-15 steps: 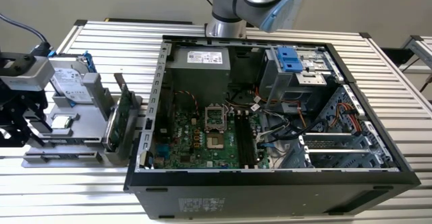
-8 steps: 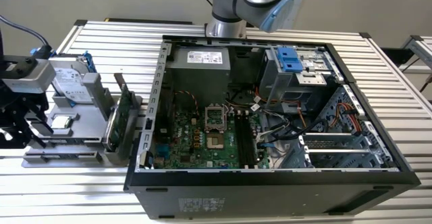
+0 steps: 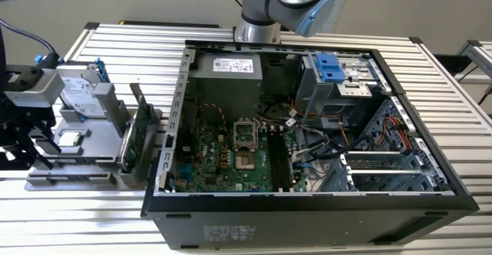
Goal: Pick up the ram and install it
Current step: 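Pick up the ram and move it above insertion slot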
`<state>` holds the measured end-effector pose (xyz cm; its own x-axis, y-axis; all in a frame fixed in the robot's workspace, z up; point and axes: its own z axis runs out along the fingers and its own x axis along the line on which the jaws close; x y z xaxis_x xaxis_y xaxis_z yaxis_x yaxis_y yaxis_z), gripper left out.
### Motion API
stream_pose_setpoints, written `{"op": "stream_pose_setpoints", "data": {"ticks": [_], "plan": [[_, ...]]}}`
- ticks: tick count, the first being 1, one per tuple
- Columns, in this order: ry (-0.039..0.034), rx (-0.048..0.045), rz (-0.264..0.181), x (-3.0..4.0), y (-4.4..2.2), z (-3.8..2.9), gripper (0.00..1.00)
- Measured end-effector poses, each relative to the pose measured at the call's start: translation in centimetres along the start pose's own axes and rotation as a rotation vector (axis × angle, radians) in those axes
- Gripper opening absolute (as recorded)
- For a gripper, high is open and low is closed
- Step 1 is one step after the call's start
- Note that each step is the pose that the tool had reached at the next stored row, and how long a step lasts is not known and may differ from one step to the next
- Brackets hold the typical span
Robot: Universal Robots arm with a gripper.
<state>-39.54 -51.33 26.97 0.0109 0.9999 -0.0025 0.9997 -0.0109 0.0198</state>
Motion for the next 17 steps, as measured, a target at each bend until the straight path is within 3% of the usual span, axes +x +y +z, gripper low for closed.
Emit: {"op": "stream_pose_setpoints", "data": {"ticks": [6, 17], "plan": [[0.0001, 0.0, 0.0, 0.0, -0.01, 0.19, 1.0], [0.0001, 0.0, -0.001, 0.0, -0.04, 1.23, 1.0]]}}
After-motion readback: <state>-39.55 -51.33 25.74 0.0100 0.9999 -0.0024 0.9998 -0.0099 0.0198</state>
